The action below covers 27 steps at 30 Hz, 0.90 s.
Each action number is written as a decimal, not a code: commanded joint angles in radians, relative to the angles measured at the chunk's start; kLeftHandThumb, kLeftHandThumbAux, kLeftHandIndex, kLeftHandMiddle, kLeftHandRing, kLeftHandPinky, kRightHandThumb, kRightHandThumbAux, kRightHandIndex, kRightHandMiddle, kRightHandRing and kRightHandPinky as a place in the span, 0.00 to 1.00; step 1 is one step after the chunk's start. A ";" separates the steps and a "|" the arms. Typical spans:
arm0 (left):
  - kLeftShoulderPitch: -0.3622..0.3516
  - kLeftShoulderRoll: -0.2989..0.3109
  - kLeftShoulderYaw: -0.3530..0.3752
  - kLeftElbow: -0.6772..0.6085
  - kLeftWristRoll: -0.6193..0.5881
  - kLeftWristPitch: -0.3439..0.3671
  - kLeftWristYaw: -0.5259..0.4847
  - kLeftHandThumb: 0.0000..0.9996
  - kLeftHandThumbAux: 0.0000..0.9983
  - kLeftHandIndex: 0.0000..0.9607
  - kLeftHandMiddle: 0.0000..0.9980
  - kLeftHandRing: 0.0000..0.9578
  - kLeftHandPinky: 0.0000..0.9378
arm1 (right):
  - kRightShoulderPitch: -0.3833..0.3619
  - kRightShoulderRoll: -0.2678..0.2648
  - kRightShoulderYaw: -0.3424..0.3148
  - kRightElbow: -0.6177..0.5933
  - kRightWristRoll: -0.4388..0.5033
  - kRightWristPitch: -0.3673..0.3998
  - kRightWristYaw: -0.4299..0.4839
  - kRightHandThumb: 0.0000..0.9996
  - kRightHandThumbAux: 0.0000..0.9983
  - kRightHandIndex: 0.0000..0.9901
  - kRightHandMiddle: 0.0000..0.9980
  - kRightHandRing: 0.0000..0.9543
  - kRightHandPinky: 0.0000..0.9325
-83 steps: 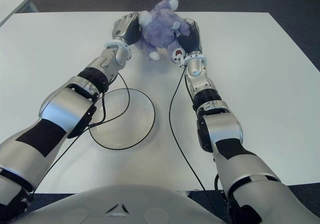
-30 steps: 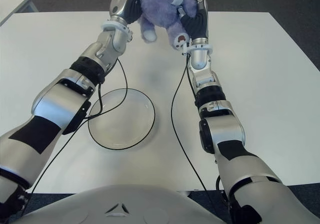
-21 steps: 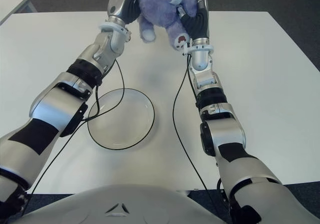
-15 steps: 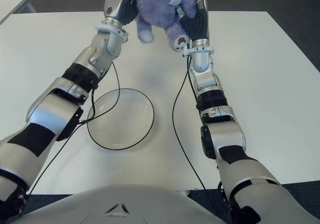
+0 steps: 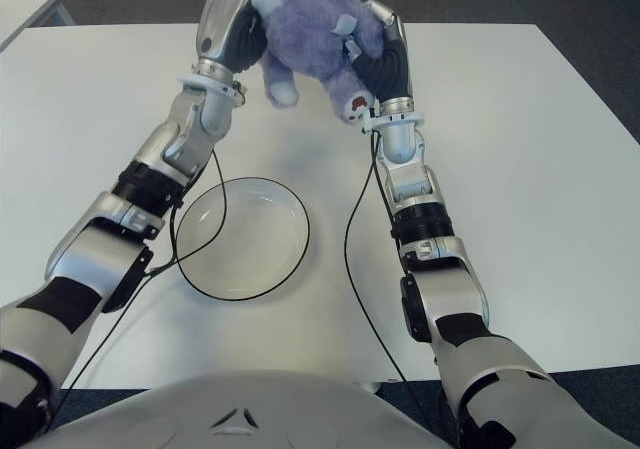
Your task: Put the doll into the plate.
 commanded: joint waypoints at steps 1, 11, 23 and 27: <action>0.062 -0.006 -0.015 -0.095 0.020 0.007 -0.058 0.85 0.67 0.42 0.55 0.88 0.89 | 0.033 0.019 0.030 -0.040 -0.020 0.044 0.036 0.72 0.71 0.44 0.88 0.92 0.95; 0.140 0.026 -0.021 -0.199 0.051 -0.003 -0.107 0.85 0.67 0.42 0.55 0.87 0.88 | 0.070 0.000 0.063 -0.072 -0.089 0.078 0.033 0.72 0.71 0.44 0.87 0.91 0.94; 0.225 0.056 -0.027 -0.325 0.112 -0.003 -0.149 0.85 0.67 0.42 0.55 0.87 0.90 | 0.106 -0.045 0.110 -0.091 -0.143 0.090 0.099 0.72 0.71 0.44 0.88 0.92 0.94; 0.242 0.058 -0.023 -0.345 0.119 -0.001 -0.161 0.85 0.67 0.42 0.55 0.88 0.91 | 0.114 -0.055 0.117 -0.105 -0.150 0.098 0.111 0.71 0.71 0.44 0.89 0.92 0.94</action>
